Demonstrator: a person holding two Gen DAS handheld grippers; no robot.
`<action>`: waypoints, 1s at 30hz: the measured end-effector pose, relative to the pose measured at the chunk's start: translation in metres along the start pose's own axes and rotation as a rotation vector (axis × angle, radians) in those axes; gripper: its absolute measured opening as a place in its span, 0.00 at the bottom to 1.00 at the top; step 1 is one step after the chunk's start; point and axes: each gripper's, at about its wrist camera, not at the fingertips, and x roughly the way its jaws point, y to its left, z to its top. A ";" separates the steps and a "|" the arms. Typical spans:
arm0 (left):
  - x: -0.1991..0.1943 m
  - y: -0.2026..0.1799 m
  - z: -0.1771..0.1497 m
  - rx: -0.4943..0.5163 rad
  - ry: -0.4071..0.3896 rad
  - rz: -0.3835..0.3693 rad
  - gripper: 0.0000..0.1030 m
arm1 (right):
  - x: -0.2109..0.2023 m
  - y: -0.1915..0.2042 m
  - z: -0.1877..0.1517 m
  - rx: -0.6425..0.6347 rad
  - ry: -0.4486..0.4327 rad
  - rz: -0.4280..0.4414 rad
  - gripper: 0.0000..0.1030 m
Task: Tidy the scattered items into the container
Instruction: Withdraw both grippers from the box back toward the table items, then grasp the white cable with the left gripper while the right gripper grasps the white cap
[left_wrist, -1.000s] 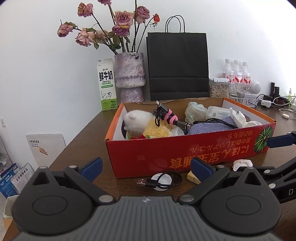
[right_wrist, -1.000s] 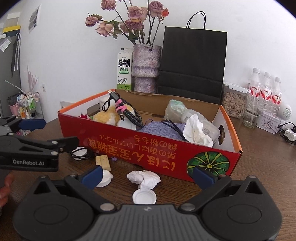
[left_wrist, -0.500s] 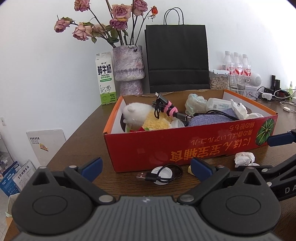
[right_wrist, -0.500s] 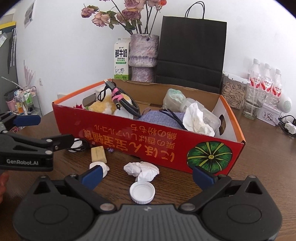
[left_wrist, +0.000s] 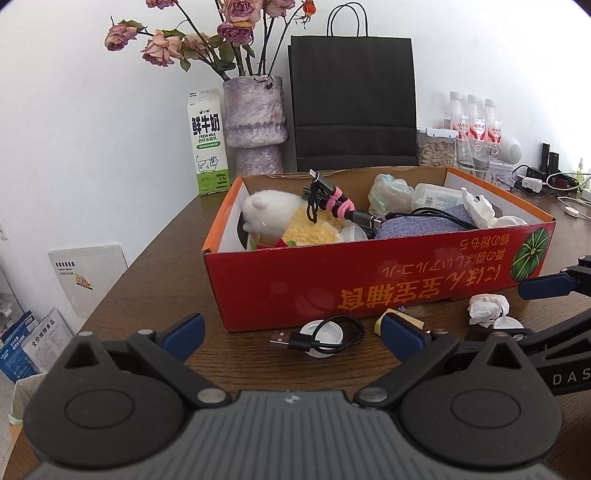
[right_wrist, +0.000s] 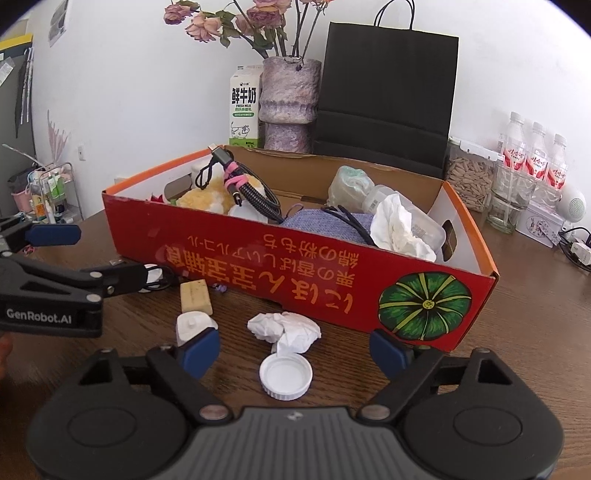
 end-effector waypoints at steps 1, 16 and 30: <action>0.001 0.001 0.000 -0.003 0.006 0.000 1.00 | 0.000 0.000 -0.001 -0.004 0.005 0.004 0.74; 0.016 0.005 0.001 -0.035 0.083 -0.018 1.00 | -0.015 -0.019 -0.008 0.086 -0.040 0.034 0.26; 0.027 -0.006 0.005 0.011 0.105 -0.027 0.78 | -0.023 -0.024 -0.004 0.117 -0.101 0.009 0.27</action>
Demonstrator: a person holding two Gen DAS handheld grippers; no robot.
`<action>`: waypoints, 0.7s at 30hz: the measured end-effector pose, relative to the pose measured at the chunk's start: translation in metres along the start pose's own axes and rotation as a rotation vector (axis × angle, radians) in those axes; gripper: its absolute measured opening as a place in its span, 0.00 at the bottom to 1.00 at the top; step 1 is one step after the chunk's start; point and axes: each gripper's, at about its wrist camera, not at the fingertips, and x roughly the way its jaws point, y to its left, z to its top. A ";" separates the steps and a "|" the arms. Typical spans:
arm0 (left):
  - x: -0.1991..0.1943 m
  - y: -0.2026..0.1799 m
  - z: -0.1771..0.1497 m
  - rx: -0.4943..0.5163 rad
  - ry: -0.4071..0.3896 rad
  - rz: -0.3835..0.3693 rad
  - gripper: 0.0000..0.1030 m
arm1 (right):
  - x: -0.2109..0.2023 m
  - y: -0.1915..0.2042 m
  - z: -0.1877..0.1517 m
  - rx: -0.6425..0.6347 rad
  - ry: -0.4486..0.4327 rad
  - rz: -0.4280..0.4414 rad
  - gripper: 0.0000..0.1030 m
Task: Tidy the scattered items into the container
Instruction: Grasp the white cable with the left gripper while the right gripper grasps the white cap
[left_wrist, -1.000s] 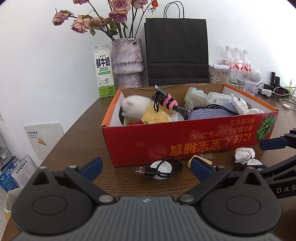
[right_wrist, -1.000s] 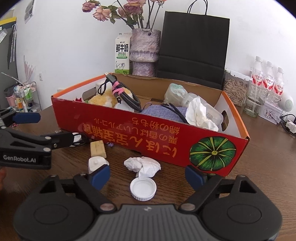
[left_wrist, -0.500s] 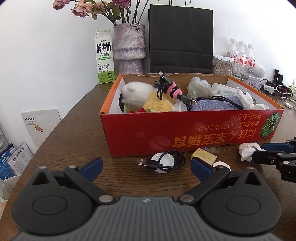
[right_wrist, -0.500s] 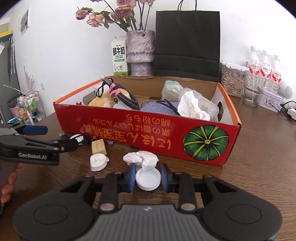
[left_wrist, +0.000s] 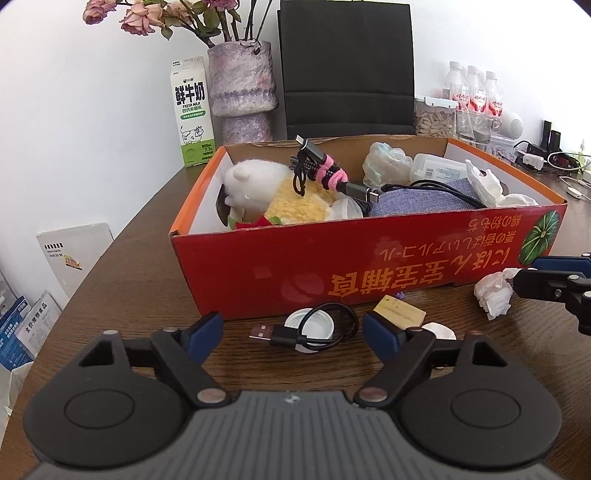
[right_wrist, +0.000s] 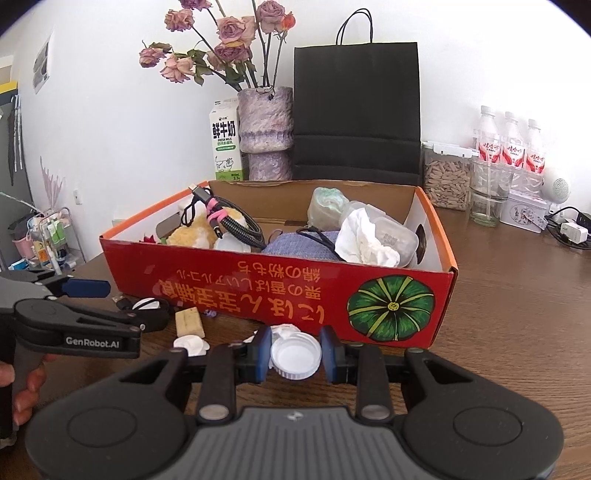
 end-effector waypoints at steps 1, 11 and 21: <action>0.000 0.000 0.000 -0.001 0.001 -0.006 0.78 | 0.000 0.000 0.000 0.000 -0.001 0.000 0.27; -0.003 -0.005 -0.002 0.027 0.002 -0.046 0.57 | -0.001 0.002 0.000 -0.006 -0.005 -0.002 0.27; -0.016 -0.006 -0.004 0.026 -0.060 -0.048 0.55 | -0.004 0.000 0.000 -0.003 -0.022 -0.003 0.27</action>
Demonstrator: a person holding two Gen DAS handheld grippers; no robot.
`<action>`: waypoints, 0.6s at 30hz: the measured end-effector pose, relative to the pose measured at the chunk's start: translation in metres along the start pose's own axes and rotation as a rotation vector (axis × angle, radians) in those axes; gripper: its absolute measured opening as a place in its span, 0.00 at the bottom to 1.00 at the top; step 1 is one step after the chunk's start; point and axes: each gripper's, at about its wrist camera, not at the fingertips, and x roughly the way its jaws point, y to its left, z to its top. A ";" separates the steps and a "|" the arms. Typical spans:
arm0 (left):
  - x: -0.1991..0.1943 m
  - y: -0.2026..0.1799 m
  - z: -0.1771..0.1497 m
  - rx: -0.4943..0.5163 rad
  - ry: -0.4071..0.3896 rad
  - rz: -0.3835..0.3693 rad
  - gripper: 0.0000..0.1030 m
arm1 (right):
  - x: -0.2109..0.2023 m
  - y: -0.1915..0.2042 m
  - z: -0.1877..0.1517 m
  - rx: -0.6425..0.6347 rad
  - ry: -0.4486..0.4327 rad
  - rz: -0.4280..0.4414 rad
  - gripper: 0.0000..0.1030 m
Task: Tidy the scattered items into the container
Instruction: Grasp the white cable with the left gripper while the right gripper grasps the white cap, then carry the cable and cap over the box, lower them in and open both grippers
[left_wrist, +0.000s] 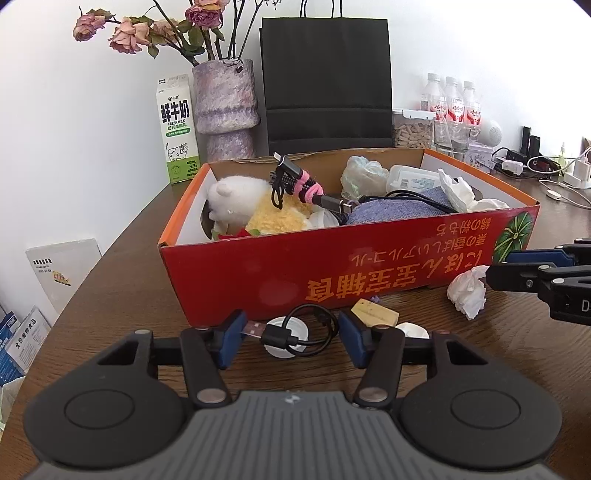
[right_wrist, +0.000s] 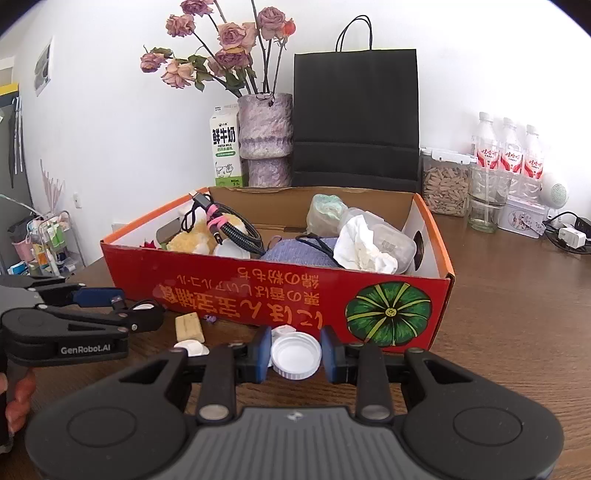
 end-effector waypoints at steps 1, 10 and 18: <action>-0.001 0.000 0.000 -0.002 -0.007 -0.001 0.55 | -0.001 0.000 0.000 0.002 -0.004 0.000 0.27; -0.010 0.002 0.000 -0.024 -0.054 0.016 0.55 | -0.007 0.000 0.002 0.002 -0.044 0.004 0.27; -0.028 0.001 0.007 -0.069 -0.138 0.012 0.55 | -0.018 0.001 0.011 0.006 -0.121 0.003 0.27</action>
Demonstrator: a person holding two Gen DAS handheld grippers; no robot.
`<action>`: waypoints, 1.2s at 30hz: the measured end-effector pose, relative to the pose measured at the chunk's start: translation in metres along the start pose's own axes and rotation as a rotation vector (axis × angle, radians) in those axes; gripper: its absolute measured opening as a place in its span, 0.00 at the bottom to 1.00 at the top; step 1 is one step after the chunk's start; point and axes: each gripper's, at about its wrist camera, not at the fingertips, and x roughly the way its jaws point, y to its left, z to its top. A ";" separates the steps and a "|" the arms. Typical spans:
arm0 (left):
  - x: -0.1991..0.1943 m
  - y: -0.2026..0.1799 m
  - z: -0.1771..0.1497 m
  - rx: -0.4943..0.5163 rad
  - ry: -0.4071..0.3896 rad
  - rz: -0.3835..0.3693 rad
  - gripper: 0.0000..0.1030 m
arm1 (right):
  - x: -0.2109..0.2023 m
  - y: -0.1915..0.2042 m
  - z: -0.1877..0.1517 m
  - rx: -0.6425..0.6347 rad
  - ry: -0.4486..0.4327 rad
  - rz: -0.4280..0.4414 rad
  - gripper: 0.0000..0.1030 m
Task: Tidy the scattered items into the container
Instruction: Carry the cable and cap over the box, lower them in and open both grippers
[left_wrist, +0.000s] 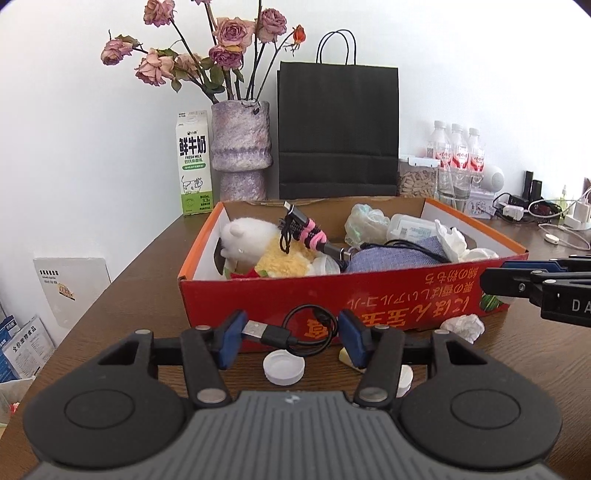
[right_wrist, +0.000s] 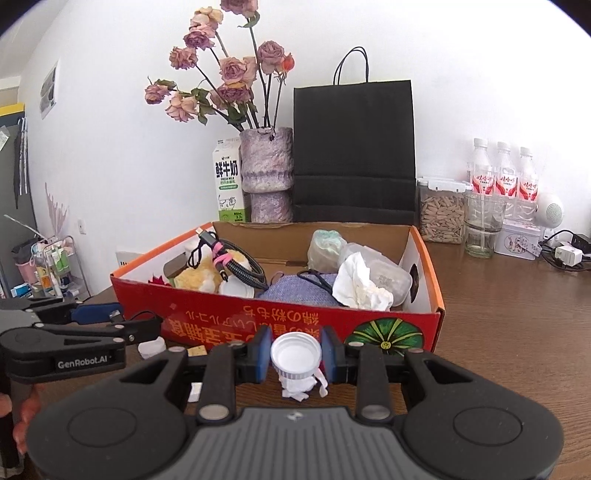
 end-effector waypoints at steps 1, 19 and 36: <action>-0.002 -0.001 0.004 -0.008 -0.013 -0.007 0.55 | -0.001 0.000 0.003 -0.001 -0.011 -0.004 0.27; 0.062 -0.023 0.068 -0.016 -0.157 0.007 0.55 | 0.069 0.000 0.053 0.010 -0.099 -0.069 0.27; 0.046 -0.019 0.052 -0.032 -0.277 0.176 1.00 | 0.059 -0.009 0.039 0.030 -0.126 -0.110 0.99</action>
